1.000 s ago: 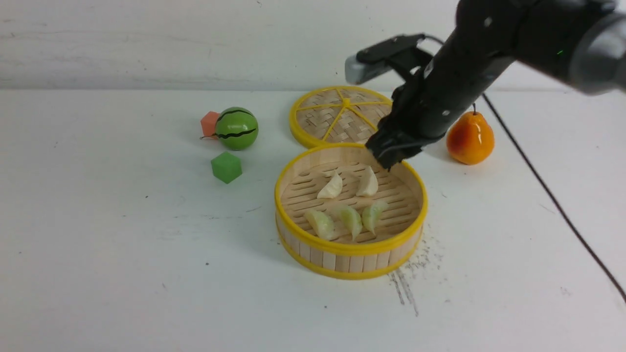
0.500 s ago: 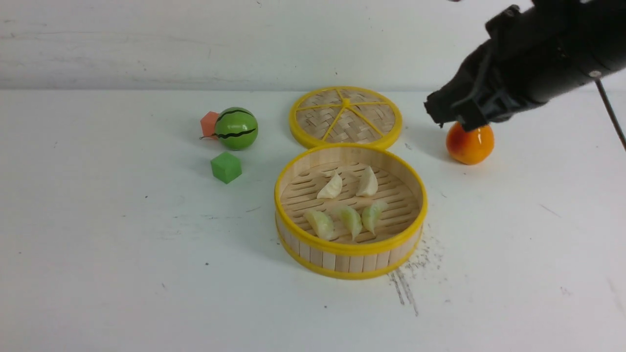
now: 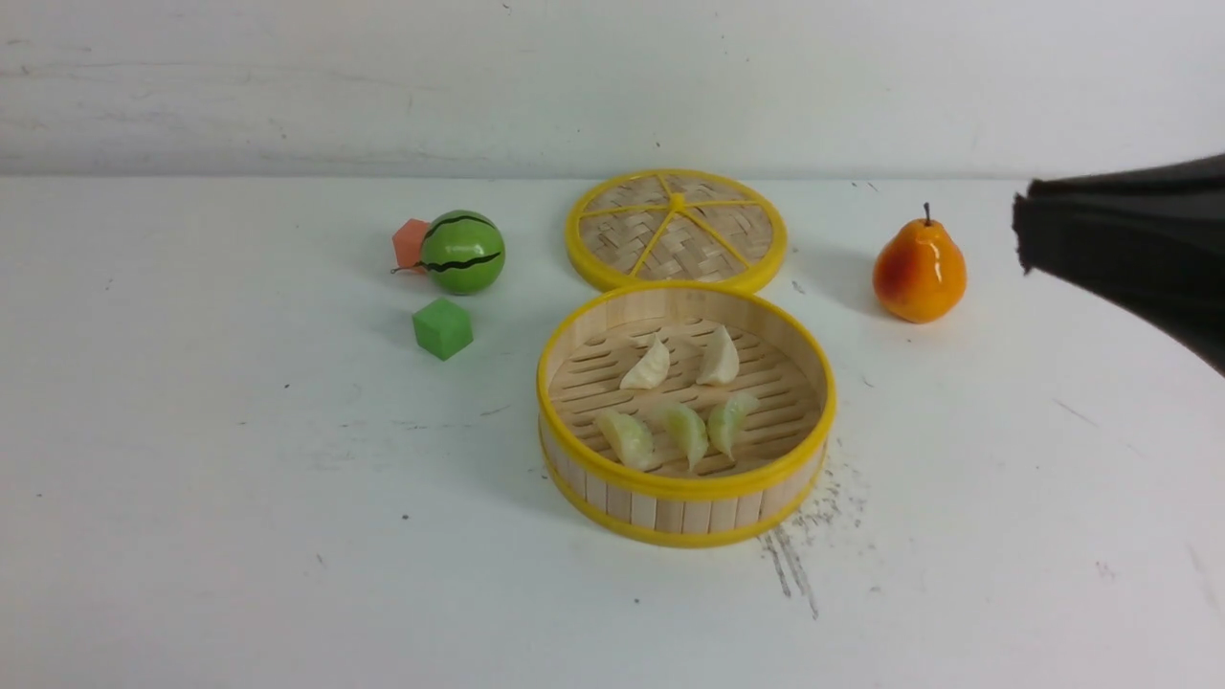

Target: Put the dumplings into the steamer on the white table.

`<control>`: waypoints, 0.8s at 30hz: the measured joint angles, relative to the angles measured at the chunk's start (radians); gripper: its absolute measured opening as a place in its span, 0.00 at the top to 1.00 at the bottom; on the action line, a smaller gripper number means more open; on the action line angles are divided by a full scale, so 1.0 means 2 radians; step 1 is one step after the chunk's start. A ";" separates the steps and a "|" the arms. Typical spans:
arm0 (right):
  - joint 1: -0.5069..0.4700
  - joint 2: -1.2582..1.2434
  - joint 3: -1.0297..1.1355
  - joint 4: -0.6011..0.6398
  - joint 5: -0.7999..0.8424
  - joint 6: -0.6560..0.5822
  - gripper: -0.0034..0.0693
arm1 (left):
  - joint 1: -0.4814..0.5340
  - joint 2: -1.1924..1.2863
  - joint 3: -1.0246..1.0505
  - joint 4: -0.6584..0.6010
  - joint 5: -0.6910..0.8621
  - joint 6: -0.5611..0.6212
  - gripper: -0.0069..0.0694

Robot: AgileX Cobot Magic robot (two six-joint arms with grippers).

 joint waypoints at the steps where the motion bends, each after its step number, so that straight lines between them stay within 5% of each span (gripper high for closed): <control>1: 0.000 -0.014 0.011 0.001 0.000 -0.001 0.95 | 0.000 0.000 0.000 0.000 0.000 0.000 0.72; 16: 0.000 -0.038 0.026 0.001 0.085 -0.002 0.93 | 0.000 0.000 0.000 -0.001 0.000 0.000 0.71; 24: 0.000 -0.054 0.042 -0.051 0.017 -0.002 0.98 | 0.000 0.000 0.000 -0.002 0.000 0.000 0.69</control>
